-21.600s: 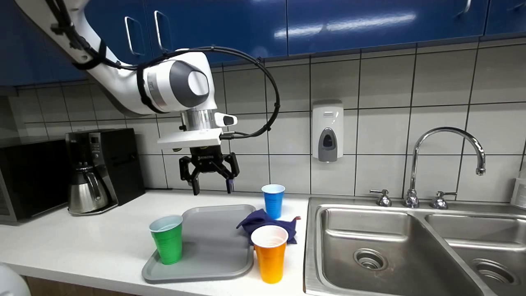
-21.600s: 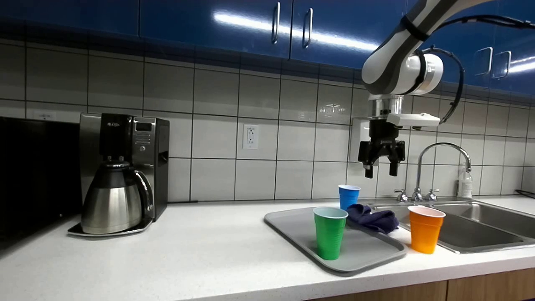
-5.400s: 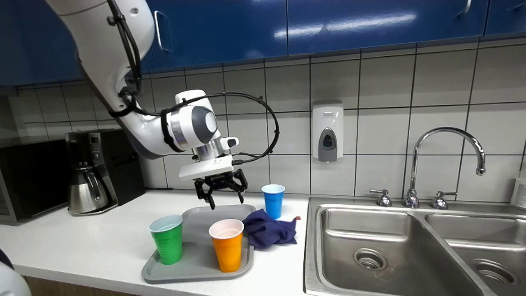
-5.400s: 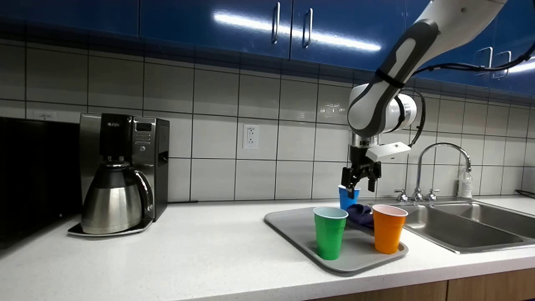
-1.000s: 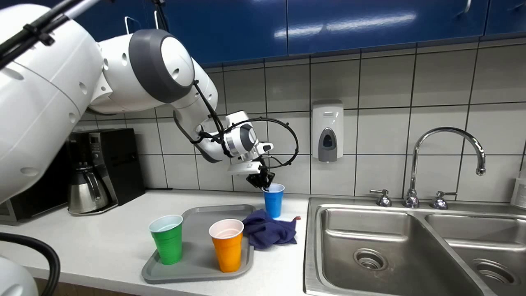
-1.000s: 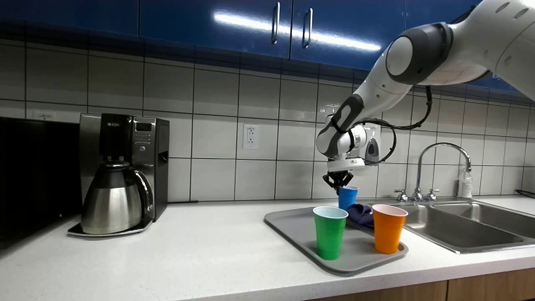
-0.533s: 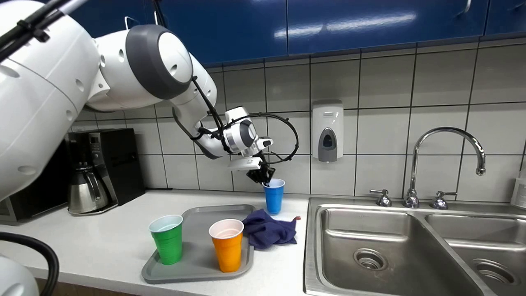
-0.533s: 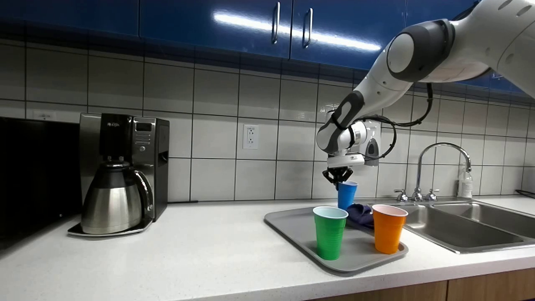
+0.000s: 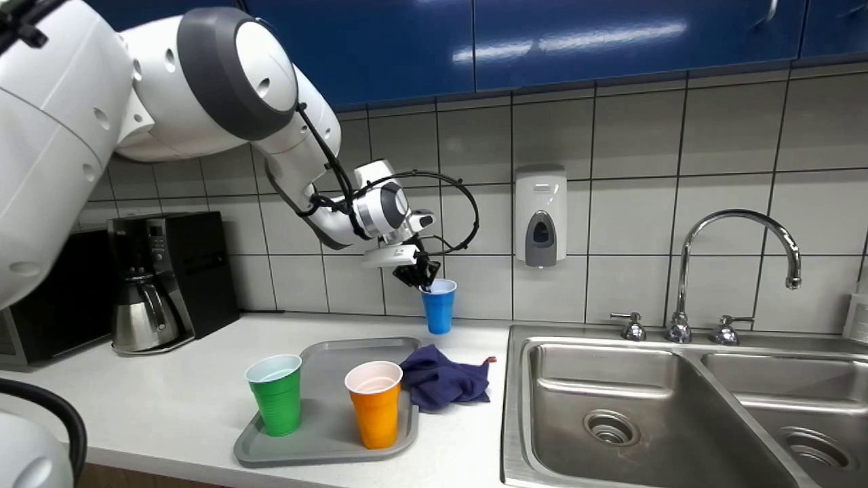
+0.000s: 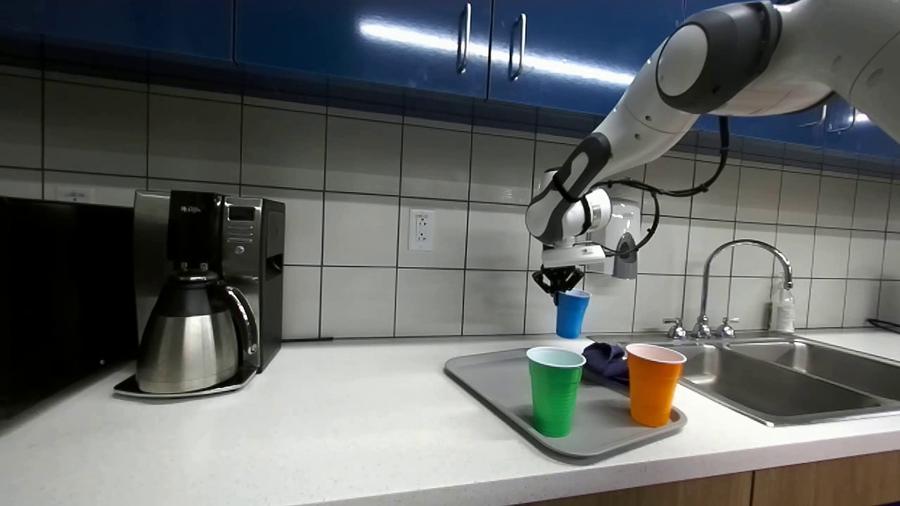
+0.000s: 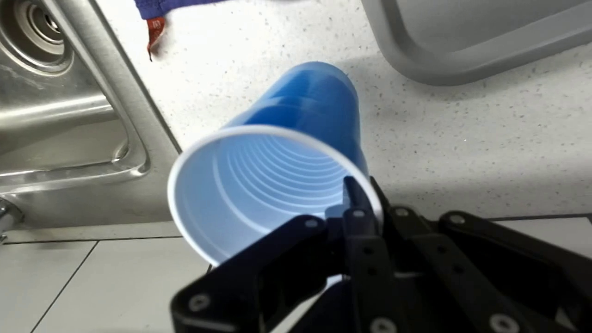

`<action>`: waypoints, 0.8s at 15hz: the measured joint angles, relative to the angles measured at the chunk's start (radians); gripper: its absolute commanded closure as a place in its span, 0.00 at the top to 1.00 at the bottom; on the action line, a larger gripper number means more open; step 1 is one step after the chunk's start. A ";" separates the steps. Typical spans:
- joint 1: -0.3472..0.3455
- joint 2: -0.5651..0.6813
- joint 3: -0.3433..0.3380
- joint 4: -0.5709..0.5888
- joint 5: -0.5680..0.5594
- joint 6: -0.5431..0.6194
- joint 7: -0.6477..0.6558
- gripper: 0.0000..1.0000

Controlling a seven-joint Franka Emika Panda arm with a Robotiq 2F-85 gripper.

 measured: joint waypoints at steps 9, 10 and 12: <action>0.054 -0.136 0.015 -0.208 -0.042 0.066 -0.009 0.01; 0.057 -0.151 0.020 -0.233 -0.047 0.077 -0.013 0.01; 0.063 -0.179 0.032 -0.278 -0.054 0.097 -0.019 0.01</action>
